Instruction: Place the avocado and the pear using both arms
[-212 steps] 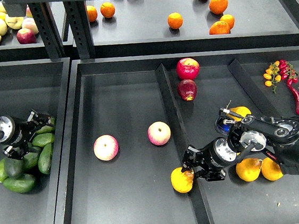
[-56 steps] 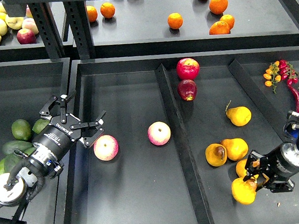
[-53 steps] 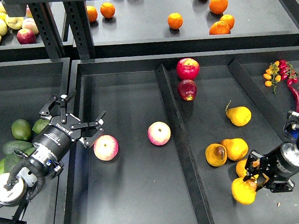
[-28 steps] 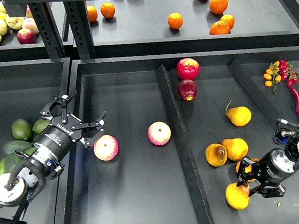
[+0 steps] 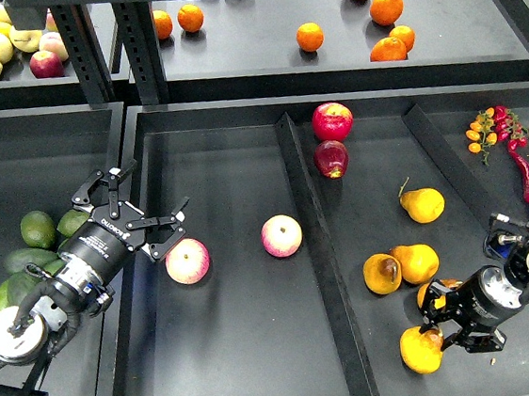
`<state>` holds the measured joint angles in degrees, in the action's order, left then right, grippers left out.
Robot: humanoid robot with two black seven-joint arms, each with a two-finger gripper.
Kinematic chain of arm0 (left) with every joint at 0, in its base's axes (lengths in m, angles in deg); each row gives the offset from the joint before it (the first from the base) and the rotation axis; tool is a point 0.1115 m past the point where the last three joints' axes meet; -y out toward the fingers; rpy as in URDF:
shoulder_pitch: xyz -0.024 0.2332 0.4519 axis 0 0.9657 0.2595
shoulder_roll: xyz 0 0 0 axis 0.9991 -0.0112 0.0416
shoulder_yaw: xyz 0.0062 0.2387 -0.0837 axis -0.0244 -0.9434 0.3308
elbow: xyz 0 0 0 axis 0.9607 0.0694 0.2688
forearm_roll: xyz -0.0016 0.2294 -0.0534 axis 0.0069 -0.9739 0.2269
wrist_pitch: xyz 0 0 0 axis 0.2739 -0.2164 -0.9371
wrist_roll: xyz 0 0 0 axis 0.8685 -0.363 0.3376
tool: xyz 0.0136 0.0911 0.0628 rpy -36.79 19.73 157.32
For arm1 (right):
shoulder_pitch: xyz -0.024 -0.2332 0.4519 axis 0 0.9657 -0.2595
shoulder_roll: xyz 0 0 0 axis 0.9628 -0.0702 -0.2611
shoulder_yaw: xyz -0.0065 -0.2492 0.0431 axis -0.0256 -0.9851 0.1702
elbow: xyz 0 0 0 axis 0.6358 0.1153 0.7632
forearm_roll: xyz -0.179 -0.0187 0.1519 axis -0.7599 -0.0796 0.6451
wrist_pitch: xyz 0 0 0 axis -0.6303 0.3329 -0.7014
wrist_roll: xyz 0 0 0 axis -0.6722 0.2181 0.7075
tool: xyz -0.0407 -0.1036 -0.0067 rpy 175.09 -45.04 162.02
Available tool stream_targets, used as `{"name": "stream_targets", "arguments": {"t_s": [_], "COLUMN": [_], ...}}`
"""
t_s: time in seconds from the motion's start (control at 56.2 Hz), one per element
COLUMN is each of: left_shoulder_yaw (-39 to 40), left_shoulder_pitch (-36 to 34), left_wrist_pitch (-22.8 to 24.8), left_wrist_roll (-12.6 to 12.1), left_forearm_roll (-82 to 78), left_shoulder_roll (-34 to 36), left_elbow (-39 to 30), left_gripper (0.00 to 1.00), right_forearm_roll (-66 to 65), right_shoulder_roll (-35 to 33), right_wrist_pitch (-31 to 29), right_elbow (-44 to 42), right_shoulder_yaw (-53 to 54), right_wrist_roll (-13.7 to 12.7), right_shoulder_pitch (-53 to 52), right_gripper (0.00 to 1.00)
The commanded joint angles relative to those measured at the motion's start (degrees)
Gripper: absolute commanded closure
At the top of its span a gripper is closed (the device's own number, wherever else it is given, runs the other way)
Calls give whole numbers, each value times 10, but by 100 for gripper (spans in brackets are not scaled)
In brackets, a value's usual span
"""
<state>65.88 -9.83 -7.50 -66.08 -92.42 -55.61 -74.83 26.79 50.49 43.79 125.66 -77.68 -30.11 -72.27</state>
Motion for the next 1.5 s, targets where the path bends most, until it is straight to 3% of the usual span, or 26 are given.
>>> {"name": "stream_targets", "arguments": {"t_s": [0.0,0.178,0.498,0.748,0.979,1.264,1.388,1.424,1.477], "left_shoulder_yaw": [-1,0,0,4,2,-1,0,1,1], "left_shoulder_pitch": [-1,0,0,3,6,7,7,7,7], "left_wrist_pitch": [0,0,-1,-1,-2,-2,-2,-1,-1], "left_wrist_roll": [1,1,3,2,3,15,16,16,18], "left_forearm_roll": [2,2,0,-11,-26,-26,-26,-26,-26], "left_shoulder_roll": [0,0,0,0,0,0,0,0,0], "left_elbow": [-1,-5,-11,-20,-26,-22,-24,-24,-25], "left_gripper": [1,0,1,1,1,1,0,1,1], "right_forearm_roll": [0,9,134,143,138,68,17,14,13], "right_shoulder_roll": [-28,-39,-35,-23,116,321,341,341,341], "right_wrist_pitch": [0,0,0,0,0,0,0,0,0], "right_elbow": [12,17,10,5,-48,-41,-22,-18,-8], "right_shoulder_yaw": [54,81,270,396,623,895,963,970,979], "right_wrist_roll": [0,0,0,0,0,0,0,14,57], "right_shoulder_pitch": [2,-5,9,76,165,237,264,270,277], "right_gripper": [1,1,1,1,1,1,1,1,1]}}
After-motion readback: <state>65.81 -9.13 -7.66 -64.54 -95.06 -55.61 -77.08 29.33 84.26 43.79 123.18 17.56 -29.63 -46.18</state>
